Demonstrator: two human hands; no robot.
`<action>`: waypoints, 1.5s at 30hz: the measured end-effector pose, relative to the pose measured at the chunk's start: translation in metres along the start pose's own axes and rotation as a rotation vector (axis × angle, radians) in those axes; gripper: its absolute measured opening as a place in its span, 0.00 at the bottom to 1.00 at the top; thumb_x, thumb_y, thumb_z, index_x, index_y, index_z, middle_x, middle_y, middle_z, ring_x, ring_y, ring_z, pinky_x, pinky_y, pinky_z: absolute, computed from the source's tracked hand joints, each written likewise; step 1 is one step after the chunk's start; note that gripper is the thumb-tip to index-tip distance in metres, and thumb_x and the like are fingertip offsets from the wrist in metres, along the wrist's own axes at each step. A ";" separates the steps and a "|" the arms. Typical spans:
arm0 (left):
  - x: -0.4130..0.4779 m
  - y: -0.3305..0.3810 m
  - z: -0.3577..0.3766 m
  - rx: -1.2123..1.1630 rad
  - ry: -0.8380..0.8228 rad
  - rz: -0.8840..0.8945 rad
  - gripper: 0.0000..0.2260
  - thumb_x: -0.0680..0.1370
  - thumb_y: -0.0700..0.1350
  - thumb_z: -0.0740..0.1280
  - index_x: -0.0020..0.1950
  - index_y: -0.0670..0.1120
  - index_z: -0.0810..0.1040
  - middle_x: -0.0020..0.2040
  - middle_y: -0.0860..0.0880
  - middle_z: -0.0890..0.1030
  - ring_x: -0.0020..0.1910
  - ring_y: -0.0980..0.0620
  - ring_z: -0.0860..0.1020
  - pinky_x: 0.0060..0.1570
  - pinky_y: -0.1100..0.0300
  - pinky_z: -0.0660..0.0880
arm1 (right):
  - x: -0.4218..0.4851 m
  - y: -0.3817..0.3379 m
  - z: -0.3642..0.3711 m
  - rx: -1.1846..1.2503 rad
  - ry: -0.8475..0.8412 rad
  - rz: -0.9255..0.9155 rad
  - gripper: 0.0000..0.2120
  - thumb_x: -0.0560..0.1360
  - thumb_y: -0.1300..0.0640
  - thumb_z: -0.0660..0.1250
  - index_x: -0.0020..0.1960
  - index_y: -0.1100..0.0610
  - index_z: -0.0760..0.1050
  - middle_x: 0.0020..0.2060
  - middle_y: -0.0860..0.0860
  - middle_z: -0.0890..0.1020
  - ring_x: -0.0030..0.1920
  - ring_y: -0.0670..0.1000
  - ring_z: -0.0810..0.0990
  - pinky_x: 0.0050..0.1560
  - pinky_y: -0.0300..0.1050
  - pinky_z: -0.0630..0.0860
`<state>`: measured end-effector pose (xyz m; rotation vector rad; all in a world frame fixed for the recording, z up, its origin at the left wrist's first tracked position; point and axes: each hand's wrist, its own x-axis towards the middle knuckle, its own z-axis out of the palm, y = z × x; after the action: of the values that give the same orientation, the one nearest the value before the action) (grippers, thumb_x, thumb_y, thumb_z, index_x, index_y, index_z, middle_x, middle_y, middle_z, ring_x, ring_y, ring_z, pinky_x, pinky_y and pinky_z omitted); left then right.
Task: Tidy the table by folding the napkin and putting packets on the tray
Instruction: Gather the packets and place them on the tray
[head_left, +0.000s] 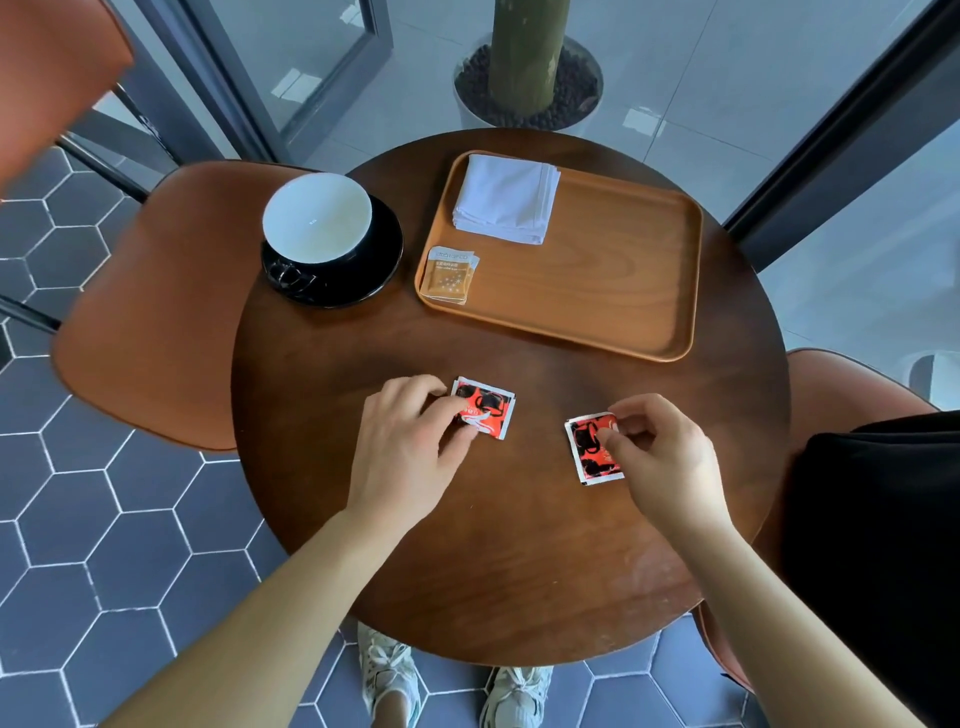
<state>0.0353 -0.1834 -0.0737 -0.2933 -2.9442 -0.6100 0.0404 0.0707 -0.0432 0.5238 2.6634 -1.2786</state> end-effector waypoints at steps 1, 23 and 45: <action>0.000 0.001 0.001 0.011 0.000 0.018 0.11 0.76 0.49 0.72 0.56 0.46 0.83 0.56 0.48 0.80 0.56 0.46 0.76 0.52 0.47 0.75 | 0.000 -0.001 0.000 0.047 -0.011 0.029 0.09 0.73 0.60 0.73 0.45 0.46 0.78 0.38 0.43 0.84 0.40 0.42 0.82 0.40 0.41 0.77; 0.013 0.003 0.006 -0.105 0.046 -0.039 0.14 0.76 0.43 0.72 0.62 0.48 0.81 0.55 0.48 0.79 0.56 0.46 0.74 0.52 0.50 0.73 | 0.002 -0.040 0.023 0.790 -0.155 0.303 0.16 0.73 0.72 0.67 0.55 0.57 0.80 0.42 0.60 0.85 0.35 0.55 0.84 0.34 0.44 0.81; 0.013 0.036 -0.016 -0.524 -0.023 -0.608 0.16 0.78 0.37 0.65 0.66 0.46 0.79 0.58 0.50 0.84 0.49 0.60 0.79 0.44 0.80 0.70 | 0.001 -0.054 0.066 -0.380 -0.001 -0.094 0.16 0.76 0.45 0.69 0.61 0.50 0.78 0.50 0.48 0.76 0.46 0.56 0.80 0.39 0.44 0.70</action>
<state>0.0314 -0.1550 -0.0428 0.5832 -2.8159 -1.4525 0.0184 -0.0110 -0.0457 0.3461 2.8580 -0.7568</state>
